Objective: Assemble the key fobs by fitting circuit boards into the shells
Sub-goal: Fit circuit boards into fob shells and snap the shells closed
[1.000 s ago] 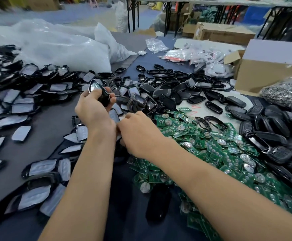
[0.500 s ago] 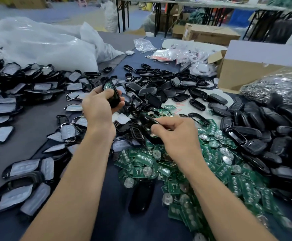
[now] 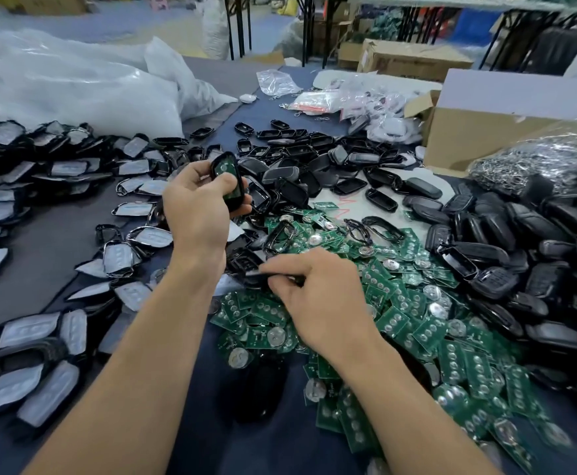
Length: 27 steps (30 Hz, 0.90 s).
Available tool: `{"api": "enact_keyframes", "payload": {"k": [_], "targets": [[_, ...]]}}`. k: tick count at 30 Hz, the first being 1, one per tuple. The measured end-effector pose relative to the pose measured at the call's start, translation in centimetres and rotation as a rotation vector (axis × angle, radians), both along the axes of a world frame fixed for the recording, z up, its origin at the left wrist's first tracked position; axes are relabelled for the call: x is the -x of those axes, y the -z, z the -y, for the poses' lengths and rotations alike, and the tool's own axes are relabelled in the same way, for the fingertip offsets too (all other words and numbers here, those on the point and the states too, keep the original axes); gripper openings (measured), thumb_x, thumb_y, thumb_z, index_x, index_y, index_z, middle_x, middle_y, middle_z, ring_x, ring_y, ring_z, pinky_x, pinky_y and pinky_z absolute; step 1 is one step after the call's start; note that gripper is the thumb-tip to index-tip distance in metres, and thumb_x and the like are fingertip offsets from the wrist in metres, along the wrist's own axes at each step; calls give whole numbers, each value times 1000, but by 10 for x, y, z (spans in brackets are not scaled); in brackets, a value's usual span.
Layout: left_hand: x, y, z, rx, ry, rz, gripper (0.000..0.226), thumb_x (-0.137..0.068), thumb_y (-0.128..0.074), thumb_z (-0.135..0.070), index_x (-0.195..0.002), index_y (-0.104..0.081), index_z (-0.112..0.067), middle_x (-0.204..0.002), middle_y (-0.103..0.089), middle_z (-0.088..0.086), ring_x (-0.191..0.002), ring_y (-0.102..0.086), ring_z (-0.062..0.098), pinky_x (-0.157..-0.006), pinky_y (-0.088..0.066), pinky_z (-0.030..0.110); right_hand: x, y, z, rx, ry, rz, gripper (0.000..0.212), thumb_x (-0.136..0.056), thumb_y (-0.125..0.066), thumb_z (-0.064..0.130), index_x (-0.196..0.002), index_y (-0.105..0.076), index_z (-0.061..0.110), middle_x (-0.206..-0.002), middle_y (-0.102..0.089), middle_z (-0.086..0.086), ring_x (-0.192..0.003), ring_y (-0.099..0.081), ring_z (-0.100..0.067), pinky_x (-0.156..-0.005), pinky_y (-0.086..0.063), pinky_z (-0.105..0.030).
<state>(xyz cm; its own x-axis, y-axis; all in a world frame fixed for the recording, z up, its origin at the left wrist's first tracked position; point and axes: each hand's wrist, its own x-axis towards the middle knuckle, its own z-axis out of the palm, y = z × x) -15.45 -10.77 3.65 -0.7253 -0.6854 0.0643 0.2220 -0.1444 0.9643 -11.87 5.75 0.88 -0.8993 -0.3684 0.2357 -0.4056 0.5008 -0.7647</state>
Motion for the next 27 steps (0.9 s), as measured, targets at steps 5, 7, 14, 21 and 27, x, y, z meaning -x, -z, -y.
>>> {"api": "enact_keyframes", "payload": {"k": [5, 7, 14, 21, 27], "targets": [[-1, 1, -8, 22, 108, 25, 15, -95, -59, 5, -92, -65, -9, -70, -74, 8, -57, -68, 21, -55, -58, 28, 16, -11, -22, 334, 132, 148, 27, -96, -71, 19, -97, -79, 44, -78, -72, 16, -50, -52, -3, -45, -38, -11], [-2, 1, -19, 44, 168, 56, 16, -95, -60, 5, -94, -67, -9, -70, -75, 8, -58, -69, 22, -55, -59, 27, 27, -13, -33, 372, 164, 214, 23, -97, -69, 17, -89, -79, 35, -67, -68, 14, -50, -43, -7, -49, -35, -21], [-6, 7, -57, 89, 336, 100, 30, -90, -65, 4, -83, -76, -23, -65, -72, -8, -59, -69, 9, -51, -57, 26, 42, -12, -52, 558, 101, 482, 15, -89, -77, 3, -89, -81, 17, -72, -73, -2, -60, -56, -12, -54, -44, -20], [-7, 6, -49, -93, 550, 185, 18, -98, -57, -1, -105, -71, -9, -74, -71, -3, -67, -65, 12, -54, -54, 26, 46, -9, -57, 621, 120, 516, 14, -81, -84, 0, -76, -79, 13, -71, -75, -8, -54, -61, -15, -48, -45, -20], [-7, 5, -47, -92, 685, 195, 21, -103, -52, -4, -111, -71, -6, -78, -74, -3, -66, -67, 7, -58, -56, 23, 47, -6, -59, 620, 211, 426, 14, -78, -86, 1, -83, -80, 12, -65, -74, -5, -49, -59, -10, -48, -43, -14]]}}
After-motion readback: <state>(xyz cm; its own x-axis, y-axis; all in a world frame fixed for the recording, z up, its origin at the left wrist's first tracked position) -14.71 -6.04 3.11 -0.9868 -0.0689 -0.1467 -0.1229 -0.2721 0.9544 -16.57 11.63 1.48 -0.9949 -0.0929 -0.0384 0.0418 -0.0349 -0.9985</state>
